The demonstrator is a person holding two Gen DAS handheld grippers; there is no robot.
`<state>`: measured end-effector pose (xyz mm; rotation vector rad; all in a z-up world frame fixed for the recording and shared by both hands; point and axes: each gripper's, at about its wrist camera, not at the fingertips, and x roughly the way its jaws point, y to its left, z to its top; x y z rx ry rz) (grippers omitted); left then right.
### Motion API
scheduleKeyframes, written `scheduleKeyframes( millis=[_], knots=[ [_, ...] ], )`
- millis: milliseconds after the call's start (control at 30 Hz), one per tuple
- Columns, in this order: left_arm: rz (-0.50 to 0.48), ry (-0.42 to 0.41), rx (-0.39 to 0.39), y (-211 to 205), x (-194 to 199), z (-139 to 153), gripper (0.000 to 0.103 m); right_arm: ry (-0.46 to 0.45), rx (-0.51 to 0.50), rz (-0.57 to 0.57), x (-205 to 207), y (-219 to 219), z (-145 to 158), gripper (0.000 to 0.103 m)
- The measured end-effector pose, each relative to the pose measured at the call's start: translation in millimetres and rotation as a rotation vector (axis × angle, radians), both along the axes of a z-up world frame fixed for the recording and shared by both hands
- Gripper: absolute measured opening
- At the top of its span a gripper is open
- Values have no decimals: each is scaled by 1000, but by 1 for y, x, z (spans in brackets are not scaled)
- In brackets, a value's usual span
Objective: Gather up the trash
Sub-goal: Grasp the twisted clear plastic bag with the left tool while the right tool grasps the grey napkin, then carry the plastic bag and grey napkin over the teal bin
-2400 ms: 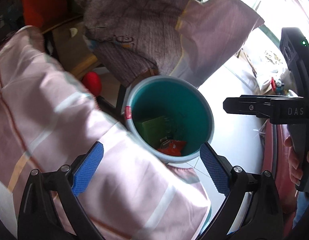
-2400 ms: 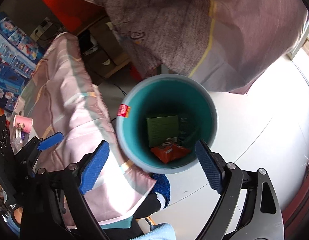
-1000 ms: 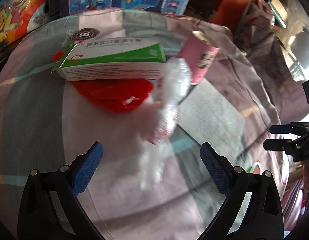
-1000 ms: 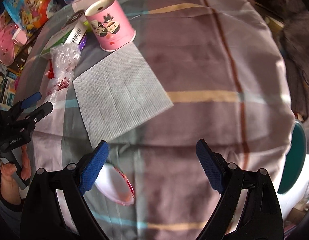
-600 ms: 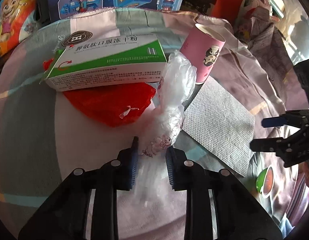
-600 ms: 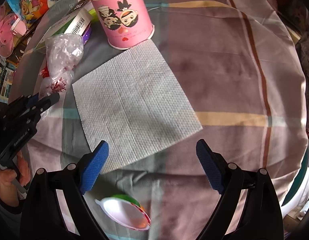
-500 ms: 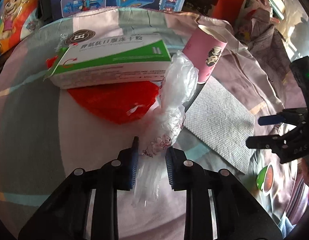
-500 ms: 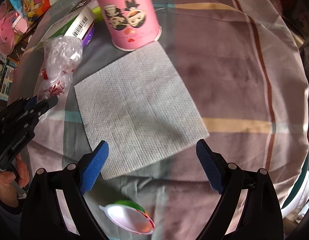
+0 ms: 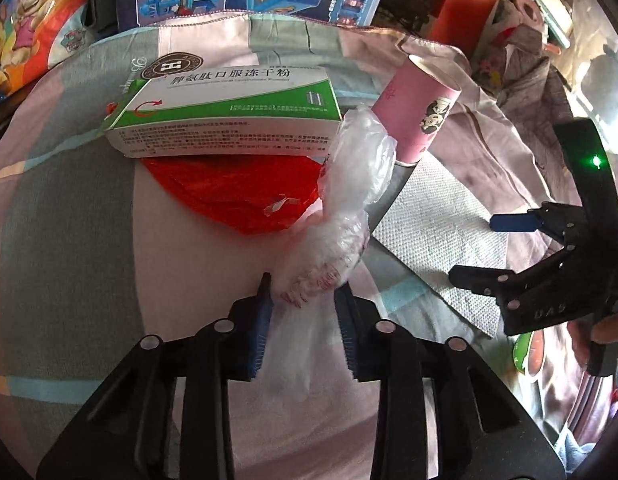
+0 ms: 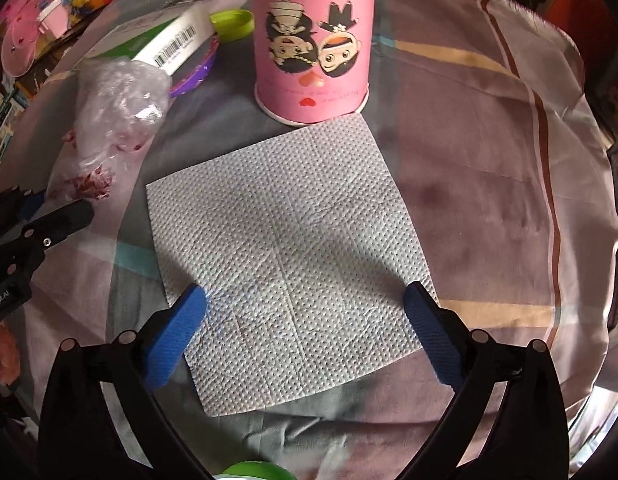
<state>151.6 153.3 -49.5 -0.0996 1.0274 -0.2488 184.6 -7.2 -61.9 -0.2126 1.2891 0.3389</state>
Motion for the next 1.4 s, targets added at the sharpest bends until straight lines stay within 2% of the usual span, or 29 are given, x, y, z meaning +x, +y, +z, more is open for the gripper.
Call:
scheduleKeyframes(
  millis=[67, 133, 167, 233, 267, 333, 367, 400, 467, 767, 1133, 1400],
  knots=[
    [0, -3, 3, -1, 1, 0, 39, -4, 12, 17, -4, 3, 3, 81],
    [3, -6, 13, -4, 2, 0, 40, -7, 36, 60, -11, 9, 9, 49],
    [5, -6, 15, -5, 3, 0, 41, -2, 45, 75, -16, 5, 14, 43],
    [10, -8, 20, -7, 5, 0, 42, -7, 44, 91, -19, 9, 17, 11],
    [14, -9, 23, -8, 5, 1, 42, 0, 63, 87, -20, 7, 19, 3],
    [26, -9, 21, -8, 5, 1, 42, 29, 108, 60, -21, -3, 23, 3],
    [32, -10, 20, -9, 4, 2, 38, 20, 116, 48, -23, -8, 26, 3],
    [36, -11, 26, -10, 3, 2, 27, 12, 120, 39, -22, -18, 29, 3],
    [44, -14, 35, -13, -1, 5, 26, -8, 127, 14, -27, -31, 36, 3],
    [-4, -58, 15, -49, -17, 34, 25, -97, 157, -96, -36, -97, 72, 3],
    [-133, -88, 25, -131, -24, 56, 25, -155, 160, -230, -61, -194, 94, 3],
    [-260, -84, 28, -213, -23, 65, 25, -202, 194, -348, -86, -278, 108, 3]
  ],
)
